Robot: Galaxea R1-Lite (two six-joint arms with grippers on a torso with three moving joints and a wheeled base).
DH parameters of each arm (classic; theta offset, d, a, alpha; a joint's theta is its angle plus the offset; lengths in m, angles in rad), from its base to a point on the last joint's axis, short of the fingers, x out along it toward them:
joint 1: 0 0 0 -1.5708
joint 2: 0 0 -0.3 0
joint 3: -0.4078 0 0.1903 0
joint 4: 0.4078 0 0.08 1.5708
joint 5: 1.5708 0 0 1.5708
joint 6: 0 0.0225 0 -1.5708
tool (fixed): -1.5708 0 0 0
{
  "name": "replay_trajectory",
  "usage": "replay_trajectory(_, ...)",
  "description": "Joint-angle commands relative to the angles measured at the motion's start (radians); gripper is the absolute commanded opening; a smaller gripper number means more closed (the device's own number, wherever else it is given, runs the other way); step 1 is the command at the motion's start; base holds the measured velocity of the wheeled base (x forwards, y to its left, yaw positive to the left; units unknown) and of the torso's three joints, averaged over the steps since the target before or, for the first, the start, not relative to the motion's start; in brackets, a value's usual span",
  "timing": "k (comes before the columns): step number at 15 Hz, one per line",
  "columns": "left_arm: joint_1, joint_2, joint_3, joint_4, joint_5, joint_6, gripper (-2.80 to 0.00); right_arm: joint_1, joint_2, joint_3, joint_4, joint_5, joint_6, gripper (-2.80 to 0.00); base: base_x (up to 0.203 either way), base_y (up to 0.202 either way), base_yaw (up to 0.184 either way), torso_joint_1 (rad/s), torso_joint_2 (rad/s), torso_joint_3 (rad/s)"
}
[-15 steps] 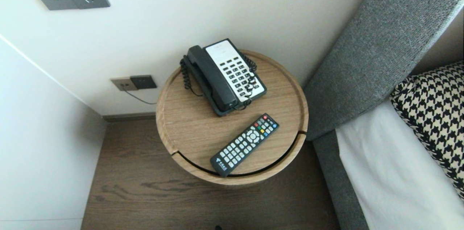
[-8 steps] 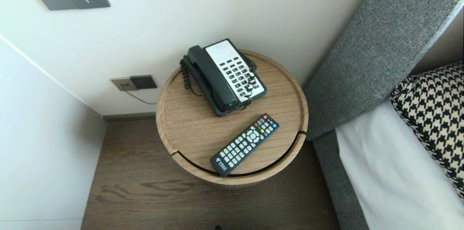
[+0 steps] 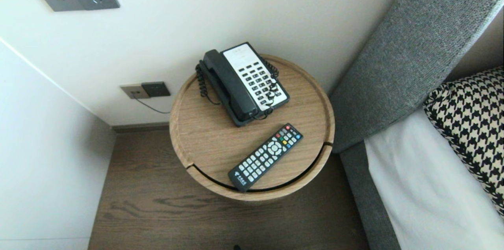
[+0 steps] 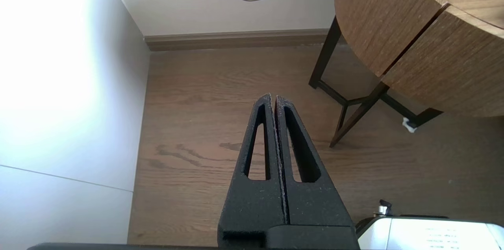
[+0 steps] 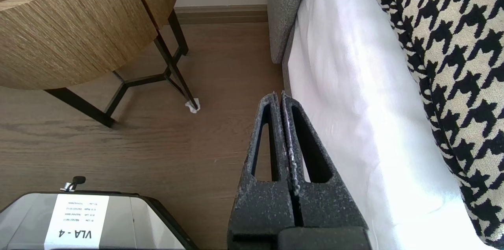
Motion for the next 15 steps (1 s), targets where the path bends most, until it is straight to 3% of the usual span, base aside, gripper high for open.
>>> replay_trajectory(1,0.0,0.0,0.001,0.001,-0.001,0.0,-2.8,0.0,-0.003,0.0,0.0,0.0,0.0,-2.8,0.0,0.0,0.0,0.0,0.0,0.0)
replay_trajectory(15,0.0,0.0,0.002,0.001,-0.001,0.0,-2.8,0.0,-0.003,0.0,0.0,0.0,0.001,-2.8,0.0,0.0,0.0,0.0,0.0,0.0)
